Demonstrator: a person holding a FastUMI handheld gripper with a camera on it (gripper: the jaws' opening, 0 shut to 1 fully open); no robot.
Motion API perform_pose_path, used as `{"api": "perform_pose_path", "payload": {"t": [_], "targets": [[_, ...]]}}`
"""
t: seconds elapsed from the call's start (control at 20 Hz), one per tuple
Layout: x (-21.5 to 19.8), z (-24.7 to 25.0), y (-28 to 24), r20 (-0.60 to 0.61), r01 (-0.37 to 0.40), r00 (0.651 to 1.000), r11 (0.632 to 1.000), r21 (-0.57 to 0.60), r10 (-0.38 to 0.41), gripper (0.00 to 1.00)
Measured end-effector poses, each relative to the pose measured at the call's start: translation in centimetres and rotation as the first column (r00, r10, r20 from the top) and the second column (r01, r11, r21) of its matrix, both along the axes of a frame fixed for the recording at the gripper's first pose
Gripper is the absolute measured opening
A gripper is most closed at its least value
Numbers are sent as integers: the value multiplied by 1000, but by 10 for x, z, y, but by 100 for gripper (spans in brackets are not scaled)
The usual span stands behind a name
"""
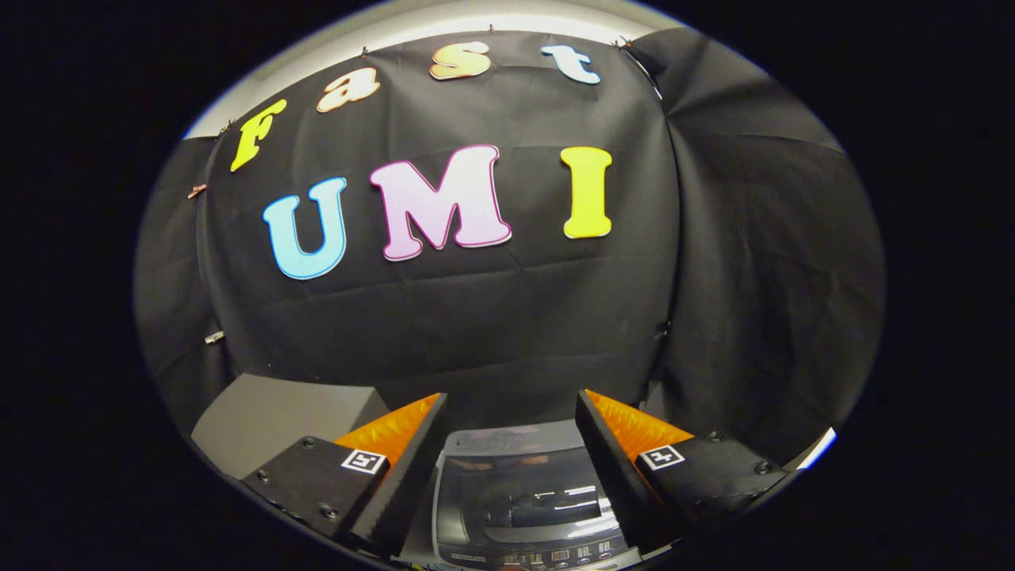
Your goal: Put the clothes into the washing machine and then close the washing machine lid.
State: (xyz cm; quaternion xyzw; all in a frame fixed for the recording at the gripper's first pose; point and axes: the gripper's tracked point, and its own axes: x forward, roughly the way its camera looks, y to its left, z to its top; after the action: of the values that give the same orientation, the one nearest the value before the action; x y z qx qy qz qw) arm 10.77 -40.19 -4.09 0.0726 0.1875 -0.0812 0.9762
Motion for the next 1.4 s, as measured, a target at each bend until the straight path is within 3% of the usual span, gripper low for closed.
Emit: {"api": "perform_pose_path", "payload": {"t": [0.25,0.45,0.85,1.1,1.4], "targets": [[-3,37,52,80,-14,997,997,-71,19,100],[1,52,124,139,-40,988,988,-148,61,99],[2,95,278,290,-12,956,994,-112,44,100],[-19,82,354,261,-81,959,989,-122,111,99],[-35,67,395,227,-142,960,985,-101,162,99]]}}
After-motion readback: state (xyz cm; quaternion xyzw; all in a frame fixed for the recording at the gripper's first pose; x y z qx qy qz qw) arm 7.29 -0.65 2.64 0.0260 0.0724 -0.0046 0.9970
